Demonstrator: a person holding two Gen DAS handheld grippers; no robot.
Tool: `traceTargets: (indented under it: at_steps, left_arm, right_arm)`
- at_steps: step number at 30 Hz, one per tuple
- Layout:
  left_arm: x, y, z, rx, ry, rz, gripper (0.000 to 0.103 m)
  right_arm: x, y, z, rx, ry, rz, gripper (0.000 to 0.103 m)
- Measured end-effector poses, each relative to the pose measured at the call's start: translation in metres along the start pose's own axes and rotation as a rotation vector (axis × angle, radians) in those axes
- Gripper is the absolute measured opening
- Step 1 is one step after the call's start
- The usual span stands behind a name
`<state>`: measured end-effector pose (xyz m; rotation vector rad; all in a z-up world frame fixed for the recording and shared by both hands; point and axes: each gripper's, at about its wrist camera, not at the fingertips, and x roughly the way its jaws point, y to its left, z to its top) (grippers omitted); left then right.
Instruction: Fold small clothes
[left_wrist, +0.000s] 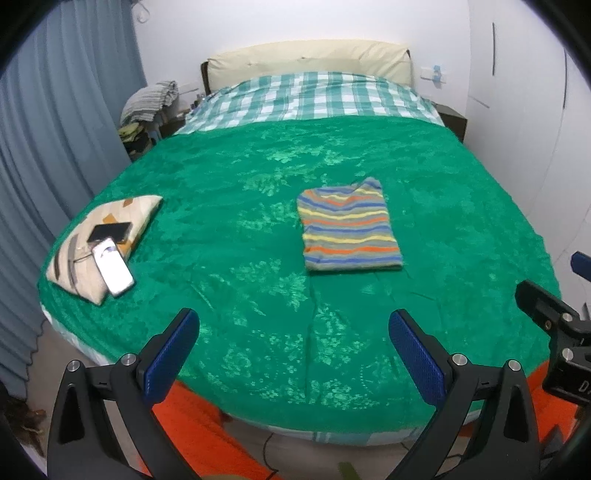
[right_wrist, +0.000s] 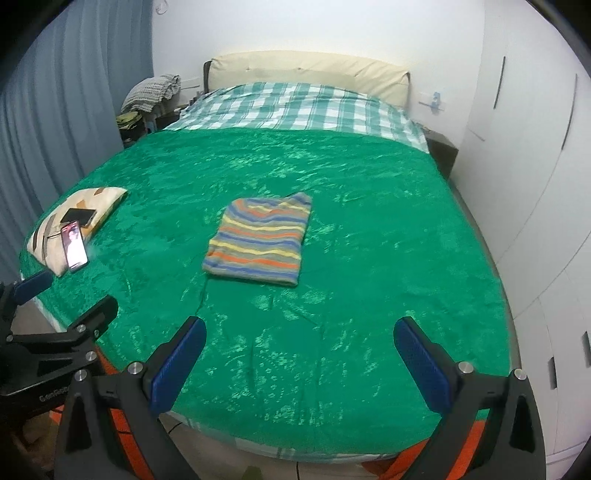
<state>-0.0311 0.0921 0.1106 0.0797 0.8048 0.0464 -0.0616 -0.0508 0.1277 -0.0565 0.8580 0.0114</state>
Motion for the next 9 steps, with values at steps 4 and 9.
traceTargets:
  at_steps: [4,9]
  left_arm:
    - [-0.0011,-0.0021,0.0017,-0.005,0.004,-0.03,0.103]
    - [-0.0013,-0.0047,0.0026,0.0,-0.006,-0.006,0.103]
  right_arm:
    - [0.0001,-0.0034,0.0012,0.012,-0.004,0.006,0.101]
    - [0.0017,-0.0043,0.001,0.01,0.001,0.011,0.101]
